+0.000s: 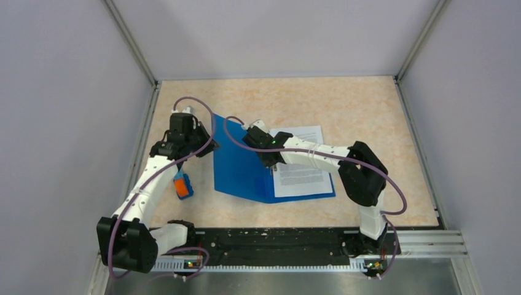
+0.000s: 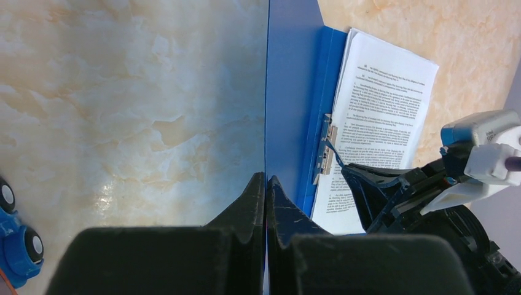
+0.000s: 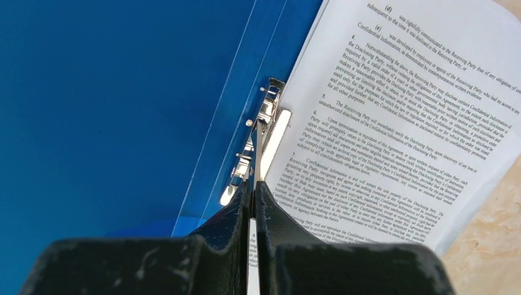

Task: Put the files into the folder

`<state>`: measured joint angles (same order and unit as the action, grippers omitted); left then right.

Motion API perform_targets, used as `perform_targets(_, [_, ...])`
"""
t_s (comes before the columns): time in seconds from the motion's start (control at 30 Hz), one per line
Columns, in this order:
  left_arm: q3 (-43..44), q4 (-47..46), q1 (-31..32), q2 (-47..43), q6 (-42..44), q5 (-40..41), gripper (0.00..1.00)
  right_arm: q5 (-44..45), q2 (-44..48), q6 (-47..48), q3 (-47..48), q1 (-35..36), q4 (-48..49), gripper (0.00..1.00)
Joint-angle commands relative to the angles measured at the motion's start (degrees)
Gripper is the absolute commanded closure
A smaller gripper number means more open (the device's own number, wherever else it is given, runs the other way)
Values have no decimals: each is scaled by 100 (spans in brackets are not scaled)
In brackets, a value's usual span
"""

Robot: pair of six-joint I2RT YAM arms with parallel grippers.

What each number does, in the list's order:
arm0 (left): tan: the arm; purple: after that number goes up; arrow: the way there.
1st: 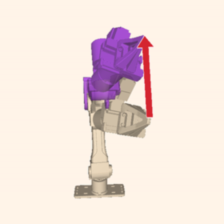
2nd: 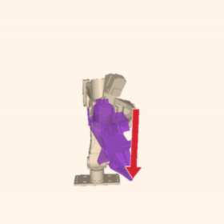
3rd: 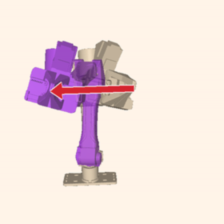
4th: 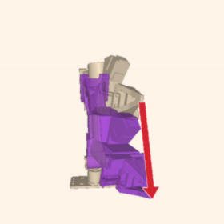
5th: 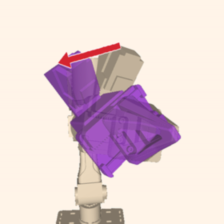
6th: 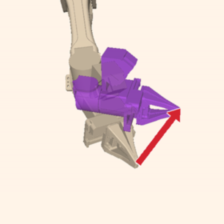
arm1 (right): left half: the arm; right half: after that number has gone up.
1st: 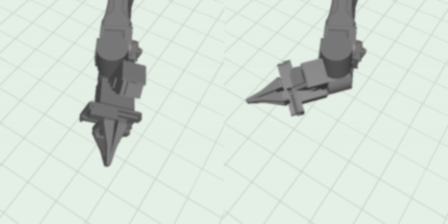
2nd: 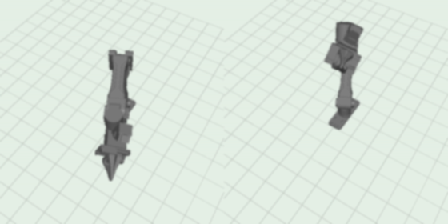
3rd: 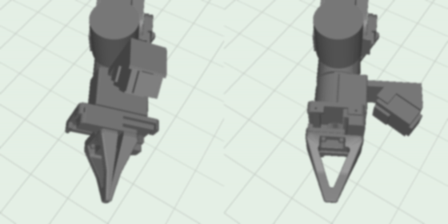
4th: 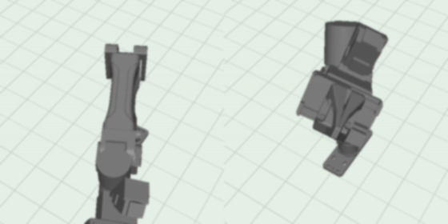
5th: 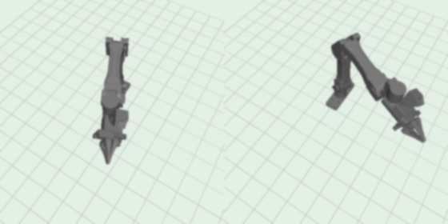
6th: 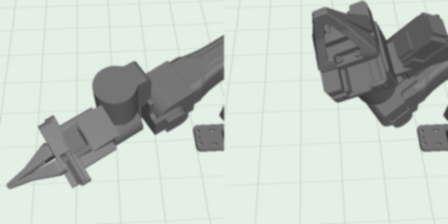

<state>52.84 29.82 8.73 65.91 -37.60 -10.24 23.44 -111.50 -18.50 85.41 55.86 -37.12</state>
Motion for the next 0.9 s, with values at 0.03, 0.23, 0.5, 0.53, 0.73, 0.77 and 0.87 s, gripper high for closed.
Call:
perform_targets(0.03, [7, -274, -12, -71, -108, 386, 100, -289, 367, -117, -164, 70, -58, 97])
perform_targets(0.23, [-10, -269, -12, -83, -124, 407, 100, -340, 443, -73, -115, 68, -41, 91])
perform_targets(0.5, [-19, -269, -12, -77, -130, 418, 100, -362, 523, -54, -40, 70, -66, 87])
perform_targets(0.53, [-19, -275, -12, -73, -130, 418, 100, -362, 531, -57, -21, 73, -79, 86])
perform_targets(0.73, [-16, -275, -16, -79, -134, 406, 100, -364, 521, -39, 14, 74, -132, 86])
perform_targets(0.77, [-19, -275, -12, -72, -133, 416, 100, -373, 532, -45, 13, 68, -137, 86])
perform_targets(0.87, [-27, -271, -12, -62, -125, 416, 100, -375, 534, -53, 8, 77, -161, 86])
